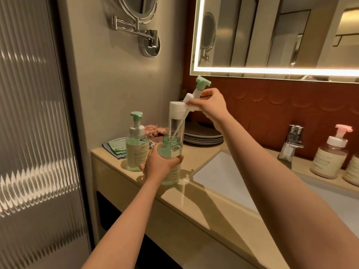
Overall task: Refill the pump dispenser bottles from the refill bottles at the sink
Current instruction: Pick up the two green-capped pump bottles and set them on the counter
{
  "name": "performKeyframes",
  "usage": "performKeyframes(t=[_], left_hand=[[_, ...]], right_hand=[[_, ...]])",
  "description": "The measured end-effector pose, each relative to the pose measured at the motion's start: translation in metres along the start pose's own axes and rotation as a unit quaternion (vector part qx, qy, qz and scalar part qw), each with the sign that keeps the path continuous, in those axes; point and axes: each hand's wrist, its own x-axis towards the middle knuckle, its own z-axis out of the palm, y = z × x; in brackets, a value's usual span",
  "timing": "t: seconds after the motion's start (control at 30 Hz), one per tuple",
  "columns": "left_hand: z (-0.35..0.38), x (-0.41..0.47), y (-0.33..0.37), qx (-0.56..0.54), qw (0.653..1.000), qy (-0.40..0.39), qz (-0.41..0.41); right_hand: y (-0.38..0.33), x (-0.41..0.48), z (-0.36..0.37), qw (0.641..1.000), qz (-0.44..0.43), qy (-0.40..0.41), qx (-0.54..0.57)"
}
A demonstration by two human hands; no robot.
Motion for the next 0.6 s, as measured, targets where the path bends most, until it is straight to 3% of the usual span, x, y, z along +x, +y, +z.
performKeyframes(t=[0.13, 0.23, 0.37, 0.6], left_hand=[[0.0, 0.0, -0.001, -0.01, 1.0, 0.008, 0.005], [0.002, 0.001, -0.003, -0.012, 1.0, 0.01, 0.004], [0.002, 0.001, -0.003, -0.011, 1.0, 0.009, 0.005], [0.001, 0.007, -0.013, -0.019, 1.0, 0.016, -0.006]], right_hand=[[-0.007, 0.012, -0.02, 0.997, 0.011, 0.071, 0.035], [-0.006, 0.01, -0.026, 0.996, -0.019, 0.082, -0.005], [0.017, -0.001, -0.007, 0.994, -0.04, 0.017, -0.103], [0.076, -0.003, 0.04, 0.971, 0.01, -0.104, -0.217]])
